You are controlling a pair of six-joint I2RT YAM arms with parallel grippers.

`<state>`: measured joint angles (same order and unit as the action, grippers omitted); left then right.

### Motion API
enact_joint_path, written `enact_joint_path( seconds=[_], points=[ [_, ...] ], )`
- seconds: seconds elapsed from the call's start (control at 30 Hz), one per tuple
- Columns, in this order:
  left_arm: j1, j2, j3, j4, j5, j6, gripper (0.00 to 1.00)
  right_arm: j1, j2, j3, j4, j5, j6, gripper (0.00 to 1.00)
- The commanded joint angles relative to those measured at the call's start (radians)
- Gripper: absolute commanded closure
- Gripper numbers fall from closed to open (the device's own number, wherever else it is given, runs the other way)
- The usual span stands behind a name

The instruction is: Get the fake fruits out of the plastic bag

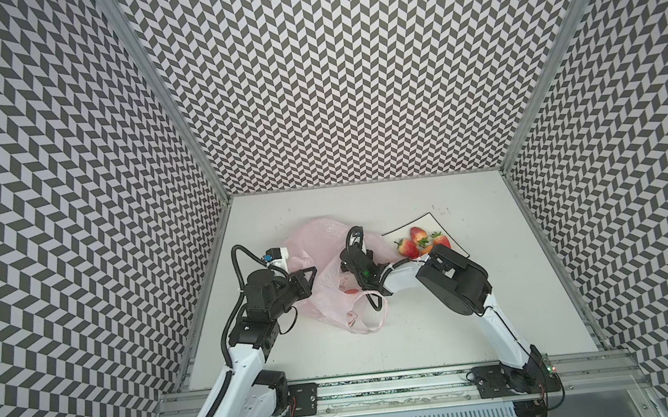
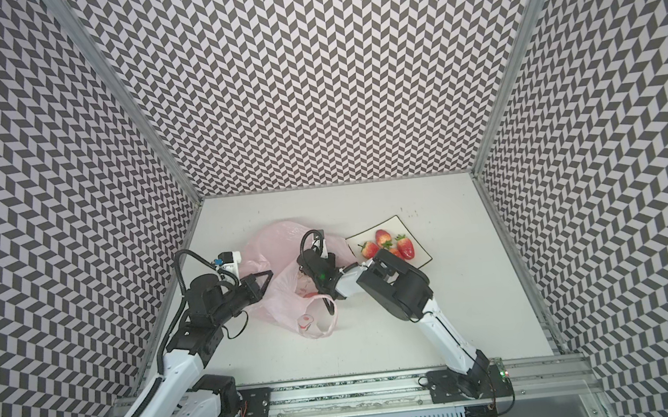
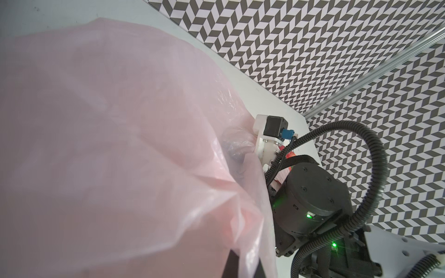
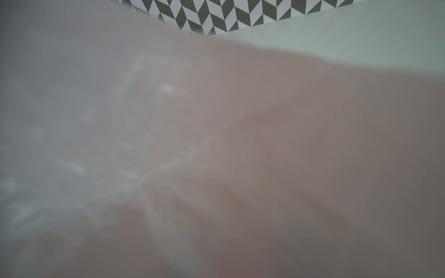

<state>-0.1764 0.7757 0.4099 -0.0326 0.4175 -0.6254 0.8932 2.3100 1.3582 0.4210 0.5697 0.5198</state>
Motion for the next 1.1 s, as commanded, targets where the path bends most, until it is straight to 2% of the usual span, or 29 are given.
enact_joint_path(
  seconds=[0.0,0.1,0.2,0.6,0.87,1.07],
  points=[
    [-0.003,-0.015,0.026,-0.002,-0.032,-0.006,1.0,0.002,-0.014,-0.019,0.016,-0.033,-0.011,0.56],
    [-0.003,-0.016,0.022,-0.002,-0.063,-0.019,1.0,0.003,-0.063,-0.046,0.016,-0.077,-0.014,0.62],
    [-0.001,-0.031,0.013,0.01,-0.1,-0.038,1.0,0.003,-0.121,-0.087,0.013,-0.169,-0.01,0.66],
    [0.002,-0.025,0.005,0.022,-0.152,-0.053,1.0,0.009,-0.291,-0.237,-0.001,-0.476,-0.047,0.68],
    [0.012,0.004,0.011,0.033,-0.149,-0.05,1.0,0.009,-0.348,-0.284,-0.05,-0.677,-0.066,0.68],
    [0.015,0.005,0.018,0.033,-0.165,-0.054,1.0,0.009,-0.443,-0.376,-0.098,-0.761,-0.097,0.68]
  ],
)
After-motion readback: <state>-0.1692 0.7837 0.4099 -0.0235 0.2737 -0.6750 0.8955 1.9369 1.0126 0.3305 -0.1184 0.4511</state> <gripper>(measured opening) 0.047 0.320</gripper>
